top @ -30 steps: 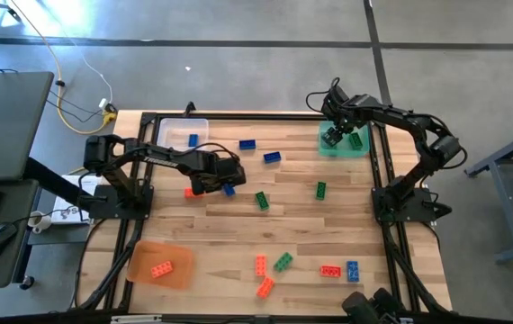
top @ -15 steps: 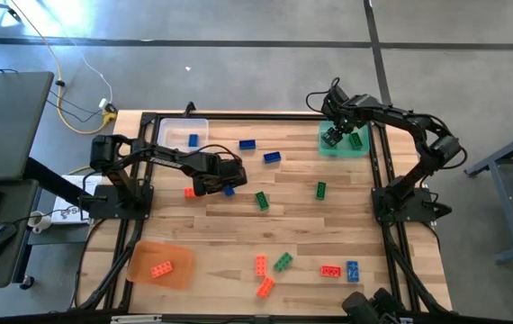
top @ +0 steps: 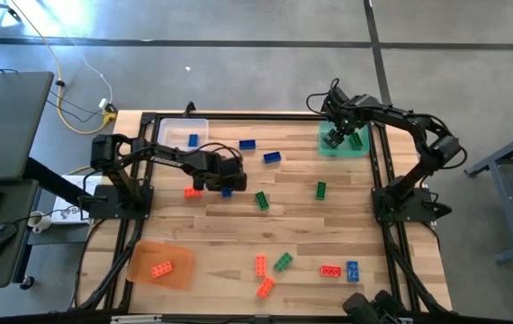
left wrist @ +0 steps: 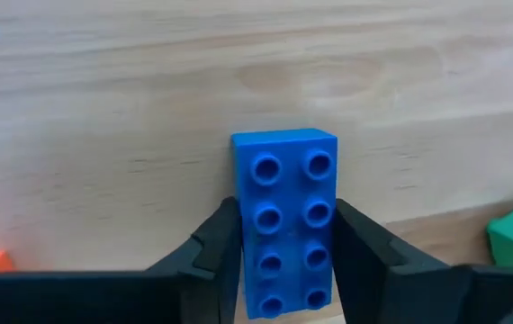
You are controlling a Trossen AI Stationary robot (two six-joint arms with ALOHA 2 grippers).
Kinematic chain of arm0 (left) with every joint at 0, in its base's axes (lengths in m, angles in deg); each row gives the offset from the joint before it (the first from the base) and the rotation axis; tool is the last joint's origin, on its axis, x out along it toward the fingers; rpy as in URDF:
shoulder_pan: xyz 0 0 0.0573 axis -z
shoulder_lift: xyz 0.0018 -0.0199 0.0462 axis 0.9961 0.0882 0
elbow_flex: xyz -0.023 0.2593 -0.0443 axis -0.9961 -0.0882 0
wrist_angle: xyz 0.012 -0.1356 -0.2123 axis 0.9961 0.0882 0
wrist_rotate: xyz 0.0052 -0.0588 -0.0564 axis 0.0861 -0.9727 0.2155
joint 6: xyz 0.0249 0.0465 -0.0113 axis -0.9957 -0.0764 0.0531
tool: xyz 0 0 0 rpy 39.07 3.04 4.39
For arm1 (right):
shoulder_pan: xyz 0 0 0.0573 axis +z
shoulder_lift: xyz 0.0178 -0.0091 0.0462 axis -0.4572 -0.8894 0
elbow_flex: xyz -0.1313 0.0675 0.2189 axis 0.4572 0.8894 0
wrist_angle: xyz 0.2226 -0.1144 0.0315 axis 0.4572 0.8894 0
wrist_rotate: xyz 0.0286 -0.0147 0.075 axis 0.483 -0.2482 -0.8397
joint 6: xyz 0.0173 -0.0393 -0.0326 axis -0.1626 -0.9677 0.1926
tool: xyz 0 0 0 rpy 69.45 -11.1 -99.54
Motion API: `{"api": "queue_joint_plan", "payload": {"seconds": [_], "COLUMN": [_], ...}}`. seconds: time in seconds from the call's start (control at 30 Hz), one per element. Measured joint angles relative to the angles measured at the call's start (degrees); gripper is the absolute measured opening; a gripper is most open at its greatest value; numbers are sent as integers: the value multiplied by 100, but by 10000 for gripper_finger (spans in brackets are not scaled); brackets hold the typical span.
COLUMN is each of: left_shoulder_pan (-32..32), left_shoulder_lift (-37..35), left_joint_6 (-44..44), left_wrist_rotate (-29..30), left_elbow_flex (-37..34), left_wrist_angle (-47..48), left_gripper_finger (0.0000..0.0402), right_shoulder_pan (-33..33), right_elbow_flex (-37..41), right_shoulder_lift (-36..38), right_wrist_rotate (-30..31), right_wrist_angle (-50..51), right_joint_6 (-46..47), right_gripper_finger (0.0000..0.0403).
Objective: Sort & place blocks by color
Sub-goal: Put the blue game piece into the transparent bin
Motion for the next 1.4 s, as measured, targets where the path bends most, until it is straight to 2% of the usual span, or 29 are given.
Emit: {"api": "queue_joint_plan", "payload": {"seconds": [0.2,0.4,0.7,0.83,1.03,1.4], "left_shoulder_pan": [0,-128,-811,-1299,-2115,-3473], "left_shoulder_lift": [-106,-566,-1586,-2012,-2433,-2424], "left_joint_6": [-364,-888,-2117,-2719,-3530,-4737], "left_wrist_rotate": [37,189,337,337,337,231], "left_elbow_flex": [-17,-15,-11,-7,-7,-7], "left_wrist_angle": [-6,-29,25,15,114,900], "left_gripper_finger": [106,106,106,106,106,111], "right_shoulder_pan": [2,4,139,467,1157,2449], "right_elbow_flex": [0,0,-2,-2,-2,-2], "right_shoulder_lift": [67,508,1399,1719,1988,1987], "right_wrist_rotate": [-142,-312,-1644,-1878,-1831,-1694], "right_wrist_angle": [159,435,444,392,259,-276], "right_joint_6": [211,728,2019,2494,3354,4630], "right_gripper_finger": [222,222,222,222,222,222]}}
